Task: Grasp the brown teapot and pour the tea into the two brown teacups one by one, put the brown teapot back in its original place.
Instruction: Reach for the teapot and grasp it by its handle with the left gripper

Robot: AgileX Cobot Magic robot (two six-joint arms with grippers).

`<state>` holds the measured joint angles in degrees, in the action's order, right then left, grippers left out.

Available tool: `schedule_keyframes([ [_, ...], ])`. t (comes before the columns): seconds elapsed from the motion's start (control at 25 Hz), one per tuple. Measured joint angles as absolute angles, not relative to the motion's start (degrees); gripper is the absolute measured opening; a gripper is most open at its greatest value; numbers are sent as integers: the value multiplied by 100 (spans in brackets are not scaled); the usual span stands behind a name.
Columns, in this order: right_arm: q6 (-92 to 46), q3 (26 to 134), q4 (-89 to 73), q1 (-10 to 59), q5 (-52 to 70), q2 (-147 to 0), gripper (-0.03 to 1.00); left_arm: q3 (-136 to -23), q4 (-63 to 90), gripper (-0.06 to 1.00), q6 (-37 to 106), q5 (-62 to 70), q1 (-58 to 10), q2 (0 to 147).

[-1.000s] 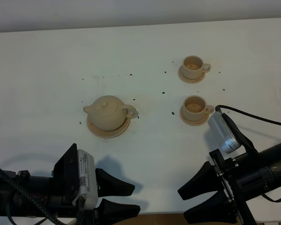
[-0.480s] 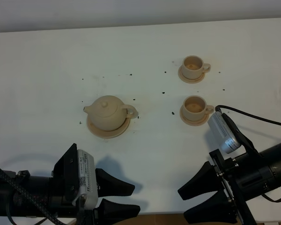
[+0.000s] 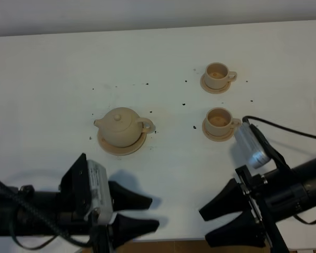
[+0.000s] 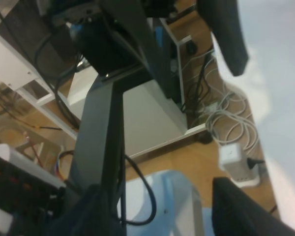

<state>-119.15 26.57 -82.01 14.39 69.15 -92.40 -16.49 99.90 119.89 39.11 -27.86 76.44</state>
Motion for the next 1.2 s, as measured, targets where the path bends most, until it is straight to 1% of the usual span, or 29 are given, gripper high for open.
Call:
schedule_keyframes([
  [0.12,-11437,2936,-8140,1439,6838,-9063,49,-1938,9990,42,11835,3571,-2786,7638],
  [0.28,-10379,3362,-7856,1439,6136,-8689,49,-2326,9972,42,11292,2802,-2786,7409],
  [0.44,-8581,3809,-7307,1439,5259,-8123,48,-2736,9911,42,10424,2064,-2786,7128],
  [0.56,-6846,4100,-6257,1439,4909,-7527,46,-3220,9495,42,9408,1703,-2786,7096],
  [0.72,-4218,4288,-4191,1439,4901,-6535,43,-4021,8017,42,7601,1741,-2786,7284],
  [0.8,-3077,4305,-3247,1439,5072,-6011,42,-4537,6861,42,6449,2069,-2786,7491],
  [0.88,-2229,4305,-2358,1439,5372,-5429,42,-5052,5694,42,5241,2540,-2786,7790],
  [1.0,-1368,4298,-1483,1439,5930,-4639,42,-5800,3949,42,3562,3167,-2786,8266],
  [1.12,-944,4116,-1005,1439,6396,-3852,42,-6427,2878,42,2551,3467,-2786,8720],
  [1.2,-784,3880,-810,1439,6547,-3420,42,-6741,2616,42,2276,3607,-2786,9003],
])
